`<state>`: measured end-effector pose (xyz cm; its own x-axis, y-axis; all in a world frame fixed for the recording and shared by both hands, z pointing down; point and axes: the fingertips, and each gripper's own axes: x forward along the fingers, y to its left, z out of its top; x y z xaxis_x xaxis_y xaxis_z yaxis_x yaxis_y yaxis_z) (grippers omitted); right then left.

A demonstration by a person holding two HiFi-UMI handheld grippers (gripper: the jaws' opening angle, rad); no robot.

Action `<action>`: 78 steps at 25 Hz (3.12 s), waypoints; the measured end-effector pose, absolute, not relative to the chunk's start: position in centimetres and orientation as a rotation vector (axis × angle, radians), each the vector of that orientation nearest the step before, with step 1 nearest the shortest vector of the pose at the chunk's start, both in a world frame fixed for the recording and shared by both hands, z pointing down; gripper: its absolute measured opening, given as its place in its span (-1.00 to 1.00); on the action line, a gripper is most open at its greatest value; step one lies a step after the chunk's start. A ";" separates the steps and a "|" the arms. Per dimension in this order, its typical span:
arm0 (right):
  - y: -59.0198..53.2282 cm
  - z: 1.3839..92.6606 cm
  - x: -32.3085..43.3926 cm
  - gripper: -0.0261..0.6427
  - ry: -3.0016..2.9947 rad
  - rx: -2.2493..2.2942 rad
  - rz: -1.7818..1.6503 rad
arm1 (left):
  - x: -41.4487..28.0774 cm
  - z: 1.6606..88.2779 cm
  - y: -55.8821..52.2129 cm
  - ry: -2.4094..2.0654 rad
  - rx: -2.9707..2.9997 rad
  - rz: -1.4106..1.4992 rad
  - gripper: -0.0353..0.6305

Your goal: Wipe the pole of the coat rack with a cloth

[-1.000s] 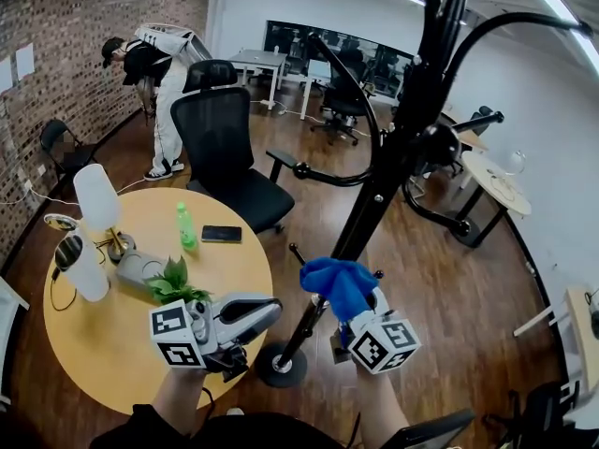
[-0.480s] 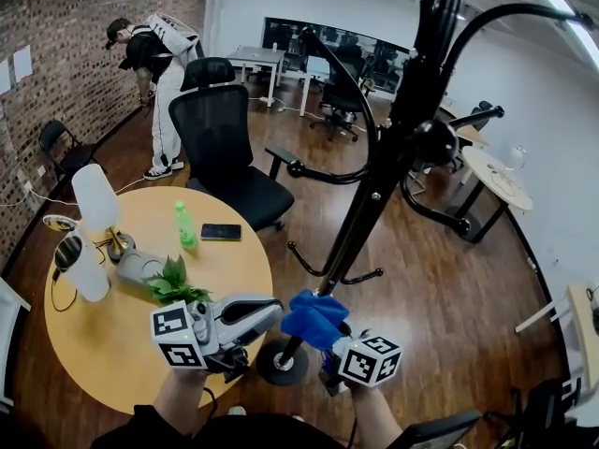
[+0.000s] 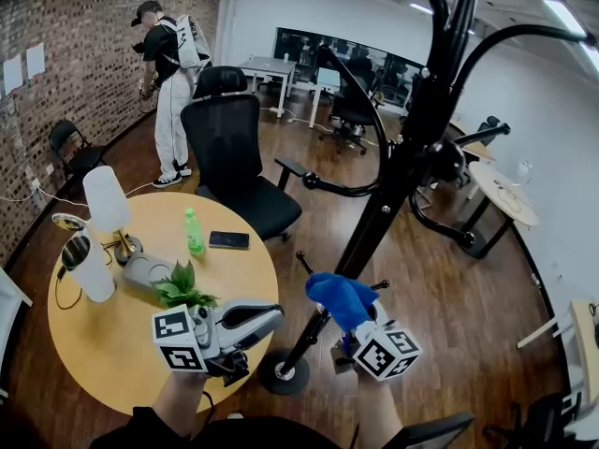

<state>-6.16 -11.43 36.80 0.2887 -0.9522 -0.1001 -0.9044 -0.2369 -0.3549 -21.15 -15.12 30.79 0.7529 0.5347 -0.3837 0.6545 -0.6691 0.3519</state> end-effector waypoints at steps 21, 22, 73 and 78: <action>-8.9 3.4 -19.3 -0.85 1.911 -1.856 0.827 | -23.4 27.6 -16.5 0.893 2.535 -0.497 -0.89; -8.4 2.8 -20.9 -0.85 1.941 -1.824 0.889 | -23.4 27.6 -16.4 0.895 2.536 -0.499 -0.89; -10.7 39.5 -5.8 -0.85 1.608 -2.071 -0.410 | -20.6 31.1 -14.8 0.914 2.452 -0.335 -0.89; -10.7 28.9 -5.4 -0.85 1.693 -2.069 -0.064 | -21.1 30.5 -15.6 0.911 2.473 -0.367 -0.89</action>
